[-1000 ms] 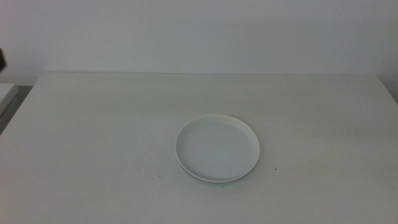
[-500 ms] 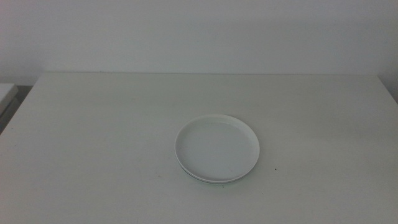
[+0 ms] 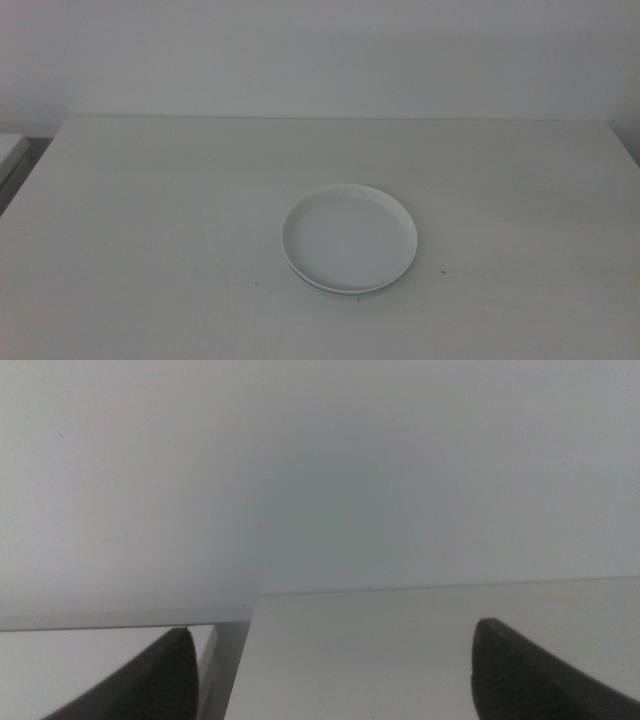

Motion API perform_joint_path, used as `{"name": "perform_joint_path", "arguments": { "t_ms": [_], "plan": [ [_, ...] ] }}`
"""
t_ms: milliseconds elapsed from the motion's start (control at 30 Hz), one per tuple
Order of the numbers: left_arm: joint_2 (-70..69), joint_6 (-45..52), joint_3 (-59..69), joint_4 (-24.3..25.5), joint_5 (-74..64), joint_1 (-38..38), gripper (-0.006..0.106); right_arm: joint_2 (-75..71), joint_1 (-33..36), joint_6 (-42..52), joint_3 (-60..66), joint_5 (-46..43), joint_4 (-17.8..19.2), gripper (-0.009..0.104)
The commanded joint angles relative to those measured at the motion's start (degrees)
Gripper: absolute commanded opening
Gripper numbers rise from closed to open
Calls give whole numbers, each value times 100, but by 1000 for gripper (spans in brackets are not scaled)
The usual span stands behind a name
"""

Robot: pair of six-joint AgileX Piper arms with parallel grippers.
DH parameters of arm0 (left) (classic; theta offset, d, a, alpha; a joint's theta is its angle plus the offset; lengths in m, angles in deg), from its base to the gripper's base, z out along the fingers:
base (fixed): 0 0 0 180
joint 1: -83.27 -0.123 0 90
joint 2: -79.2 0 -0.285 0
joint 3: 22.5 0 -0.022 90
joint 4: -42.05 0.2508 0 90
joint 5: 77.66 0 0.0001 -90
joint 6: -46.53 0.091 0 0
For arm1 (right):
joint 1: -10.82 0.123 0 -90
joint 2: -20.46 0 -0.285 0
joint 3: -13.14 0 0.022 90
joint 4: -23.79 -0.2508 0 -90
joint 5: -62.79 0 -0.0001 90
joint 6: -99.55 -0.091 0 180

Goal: Stack the three bowls on top of each other.

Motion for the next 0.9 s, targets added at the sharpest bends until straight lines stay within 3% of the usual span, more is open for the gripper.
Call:
{"name": "perform_joint_path", "arguments": {
  "t_ms": [0,100,167,267,467,667,867],
  "plan": [
    [-21,-7,-6,4,72,-6,94,-27,-21,90,44,-80,317,89],
    [-21,-7,-6,4,72,-6,94,-133,-50,-226,279,-700,1071,91],
    [-21,-7,-6,4,72,-6,94,-198,-276,-573,524,-1094,1344,93],
    [-21,-7,-6,48,72,-6,94,-420,-924,-1123,946,-1597,1361,93],
    [-21,-7,-6,146,72,-6,94,-844,-1968,-675,1730,-2792,1351,93],
    [-21,-7,-6,146,72,-6,94,-892,-2032,-740,2027,-3392,1376,93],
    [-21,-7,-6,146,72,-6,94,-881,-2032,-891,2027,-3481,1028,93]
  ]
}}
